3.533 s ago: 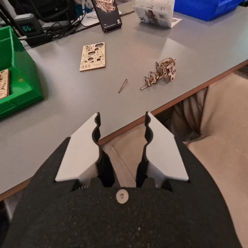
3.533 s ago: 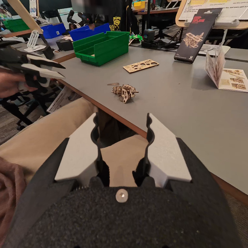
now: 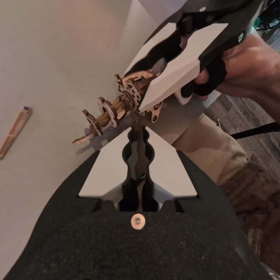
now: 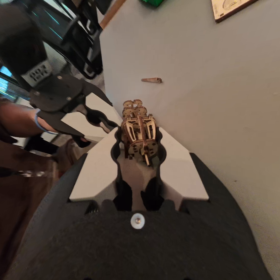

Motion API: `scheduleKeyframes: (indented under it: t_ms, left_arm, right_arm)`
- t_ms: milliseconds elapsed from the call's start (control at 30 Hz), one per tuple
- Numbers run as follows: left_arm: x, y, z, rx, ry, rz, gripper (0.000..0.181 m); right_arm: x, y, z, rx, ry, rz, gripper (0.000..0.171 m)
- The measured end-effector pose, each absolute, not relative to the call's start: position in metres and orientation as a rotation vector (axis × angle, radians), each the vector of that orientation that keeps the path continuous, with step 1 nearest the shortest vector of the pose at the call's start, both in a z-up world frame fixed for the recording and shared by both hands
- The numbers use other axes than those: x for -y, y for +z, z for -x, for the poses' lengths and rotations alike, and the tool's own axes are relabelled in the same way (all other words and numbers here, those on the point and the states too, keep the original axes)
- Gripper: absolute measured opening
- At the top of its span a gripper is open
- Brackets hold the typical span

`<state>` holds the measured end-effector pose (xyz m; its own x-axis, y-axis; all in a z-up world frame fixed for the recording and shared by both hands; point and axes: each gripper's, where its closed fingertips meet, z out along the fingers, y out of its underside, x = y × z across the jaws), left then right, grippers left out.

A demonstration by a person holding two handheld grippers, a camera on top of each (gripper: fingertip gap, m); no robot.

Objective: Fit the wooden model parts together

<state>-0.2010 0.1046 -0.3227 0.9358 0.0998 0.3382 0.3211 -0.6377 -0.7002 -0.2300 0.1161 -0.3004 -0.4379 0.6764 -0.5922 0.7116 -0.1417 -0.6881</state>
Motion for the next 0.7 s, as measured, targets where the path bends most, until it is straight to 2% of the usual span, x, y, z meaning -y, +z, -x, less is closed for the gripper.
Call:
scheduleKeyframes:
  t_ms: [100, 400, 700]
  left_arm:
    - [-0.104, -0.324, 0.202, 0.282, -0.307, 2.265, 0.0]
    - [-0.089, -0.301, 0.194, 0.145, -0.311, 2.231, 0.0]
    - [-0.082, -0.269, 0.232, 0.069, -0.122, 2.218, 0.0]
  right_arm:
    - [-0.114, -0.298, 0.226, -2.01, -1.701, -1.641, 0.045]
    - [-0.113, -0.304, 0.223, -2.09, -1.646, -1.646, 0.045]
    - [-0.107, -0.306, 0.222, -2.187, -1.622, -1.592, 0.045]
